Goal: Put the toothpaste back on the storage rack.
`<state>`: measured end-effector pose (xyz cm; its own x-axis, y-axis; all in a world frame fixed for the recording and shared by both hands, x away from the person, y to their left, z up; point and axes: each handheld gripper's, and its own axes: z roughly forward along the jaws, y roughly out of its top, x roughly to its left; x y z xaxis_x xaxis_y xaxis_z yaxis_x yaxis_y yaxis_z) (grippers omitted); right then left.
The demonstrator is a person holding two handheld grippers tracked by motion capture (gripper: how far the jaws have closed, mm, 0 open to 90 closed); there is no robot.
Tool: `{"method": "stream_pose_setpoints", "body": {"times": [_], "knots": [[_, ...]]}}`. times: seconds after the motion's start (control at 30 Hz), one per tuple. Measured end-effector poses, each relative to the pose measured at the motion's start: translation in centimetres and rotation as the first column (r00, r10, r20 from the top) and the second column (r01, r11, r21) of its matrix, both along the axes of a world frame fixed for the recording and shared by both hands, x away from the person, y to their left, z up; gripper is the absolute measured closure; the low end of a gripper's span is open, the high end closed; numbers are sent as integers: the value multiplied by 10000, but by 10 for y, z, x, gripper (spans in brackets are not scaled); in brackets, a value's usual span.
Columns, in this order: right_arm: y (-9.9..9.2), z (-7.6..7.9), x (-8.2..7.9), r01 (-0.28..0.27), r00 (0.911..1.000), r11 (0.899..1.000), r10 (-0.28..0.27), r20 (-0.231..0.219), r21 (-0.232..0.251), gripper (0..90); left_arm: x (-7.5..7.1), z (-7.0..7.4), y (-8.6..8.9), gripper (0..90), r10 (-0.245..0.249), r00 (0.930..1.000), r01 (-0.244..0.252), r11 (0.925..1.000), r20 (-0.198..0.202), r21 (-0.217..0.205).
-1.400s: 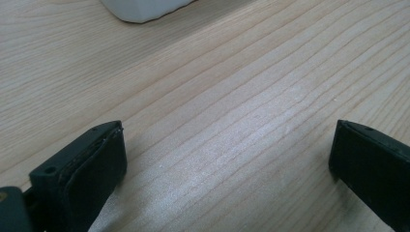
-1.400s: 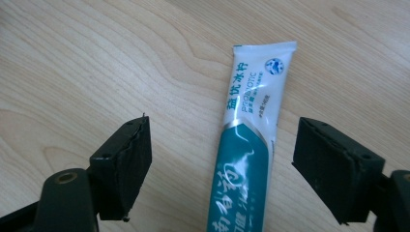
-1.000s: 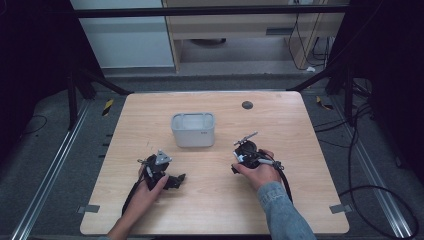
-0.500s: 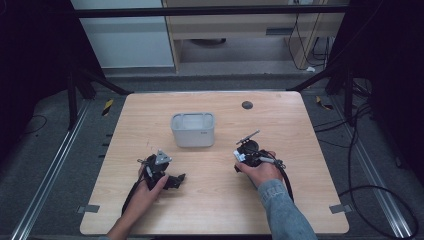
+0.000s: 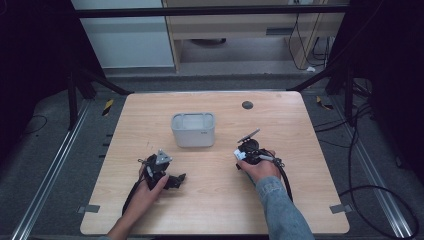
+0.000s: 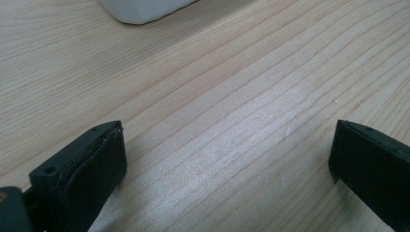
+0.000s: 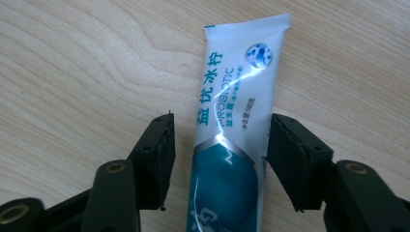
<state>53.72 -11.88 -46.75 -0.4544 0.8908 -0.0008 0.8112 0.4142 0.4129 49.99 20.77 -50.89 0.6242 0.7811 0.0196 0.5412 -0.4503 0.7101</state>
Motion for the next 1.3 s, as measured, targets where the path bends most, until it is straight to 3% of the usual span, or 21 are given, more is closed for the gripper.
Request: {"method": "stream_pose_setpoints", "body": {"times": [0.3,1.3], "knots": [[1,-3,2,50,9999,9998,-48,94,-214,514,0,0,0,0,-3,10000,3,10000,-1,-3],[-2,-4,9,-67,9993,10000,66,-364,-24,569,0,0,0,0,-16,10000,16,10000,-5,6]]}}
